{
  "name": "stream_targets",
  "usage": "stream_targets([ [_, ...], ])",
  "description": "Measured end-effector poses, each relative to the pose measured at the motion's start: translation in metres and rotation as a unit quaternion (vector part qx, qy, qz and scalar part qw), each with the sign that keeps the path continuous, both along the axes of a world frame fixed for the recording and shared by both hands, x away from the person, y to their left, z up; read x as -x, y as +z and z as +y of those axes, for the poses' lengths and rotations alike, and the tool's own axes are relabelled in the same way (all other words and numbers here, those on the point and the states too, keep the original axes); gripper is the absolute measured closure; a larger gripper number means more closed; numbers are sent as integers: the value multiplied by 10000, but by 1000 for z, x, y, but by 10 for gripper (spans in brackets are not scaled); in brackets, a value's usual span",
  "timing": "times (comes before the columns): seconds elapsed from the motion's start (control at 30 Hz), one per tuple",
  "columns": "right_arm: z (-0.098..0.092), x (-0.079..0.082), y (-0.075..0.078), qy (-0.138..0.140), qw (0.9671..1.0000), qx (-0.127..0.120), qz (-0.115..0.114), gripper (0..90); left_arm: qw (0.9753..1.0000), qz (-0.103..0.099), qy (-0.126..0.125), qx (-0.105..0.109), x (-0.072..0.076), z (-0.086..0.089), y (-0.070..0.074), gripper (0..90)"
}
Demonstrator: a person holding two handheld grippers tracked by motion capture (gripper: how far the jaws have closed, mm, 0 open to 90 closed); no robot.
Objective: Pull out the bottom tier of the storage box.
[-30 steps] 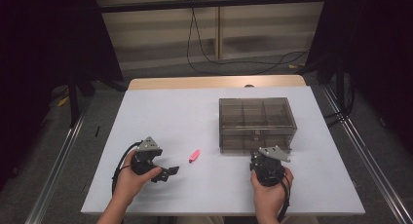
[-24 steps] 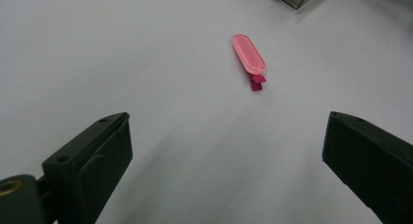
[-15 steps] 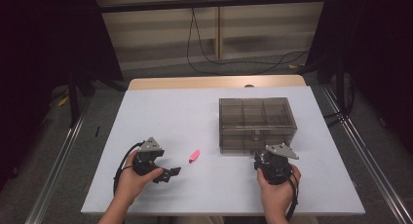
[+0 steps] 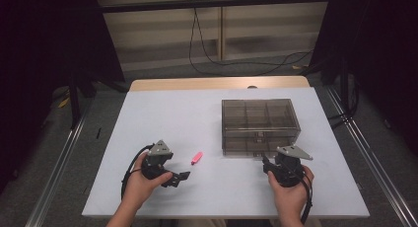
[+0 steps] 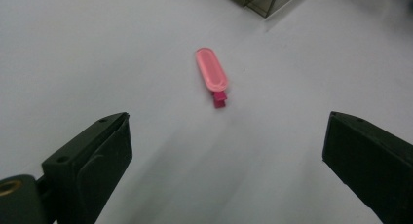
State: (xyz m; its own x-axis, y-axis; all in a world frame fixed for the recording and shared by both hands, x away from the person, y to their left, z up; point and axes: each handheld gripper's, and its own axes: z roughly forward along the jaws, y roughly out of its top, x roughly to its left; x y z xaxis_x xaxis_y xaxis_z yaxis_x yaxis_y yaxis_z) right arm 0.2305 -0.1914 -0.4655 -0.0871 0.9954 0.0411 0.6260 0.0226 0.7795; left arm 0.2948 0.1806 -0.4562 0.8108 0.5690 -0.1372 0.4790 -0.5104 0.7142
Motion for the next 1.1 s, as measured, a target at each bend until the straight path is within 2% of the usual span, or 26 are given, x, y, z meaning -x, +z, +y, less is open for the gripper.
stream_targets([
  [0.23, -8, 0, 1, 28, 10000, 11, -7, 427, 10000, 17, -59, 24, 2, -15, 1, 41],
  [0.27, -11, 1, 1, 39, 10000, -27, -18, 418, 9999, 25, -108, -81, 2, -18, 2, 41],
  [0.47, -18, 1, 2, 44, 10000, -47, 5, 407, 9998, 12, -171, -125, 2, -27, 5, 40],
  [0.5, -18, 1, 2, 24, 10000, -54, 2, 405, 9999, -11, -146, -69, 3, -30, 5, 40],
  [0.7, -21, 0, 3, 82, 9999, -59, 6, 382, 9998, -2, -172, -54, 2, -37, 7, 39],
  [0.73, -21, 0, 3, 101, 9999, -65, 7, 376, 9998, -14, -172, 33, 1, -39, 7, 39],
  [0.77, -23, -1, 2, 118, 9999, -84, 23, 367, 9999, -18, -165, -11, 1, -40, 8, 38],
  [0.93, -24, -2, 1, 194, 9998, -28, 35, 349, 9998, -1, -164, 89, 1, -49, 6, 33],
  [1.1, -27, -2, 2, 222, 9997, -34, 21, 336, 9997, 23, -214, 104, 1, -54, 6, 26],
])
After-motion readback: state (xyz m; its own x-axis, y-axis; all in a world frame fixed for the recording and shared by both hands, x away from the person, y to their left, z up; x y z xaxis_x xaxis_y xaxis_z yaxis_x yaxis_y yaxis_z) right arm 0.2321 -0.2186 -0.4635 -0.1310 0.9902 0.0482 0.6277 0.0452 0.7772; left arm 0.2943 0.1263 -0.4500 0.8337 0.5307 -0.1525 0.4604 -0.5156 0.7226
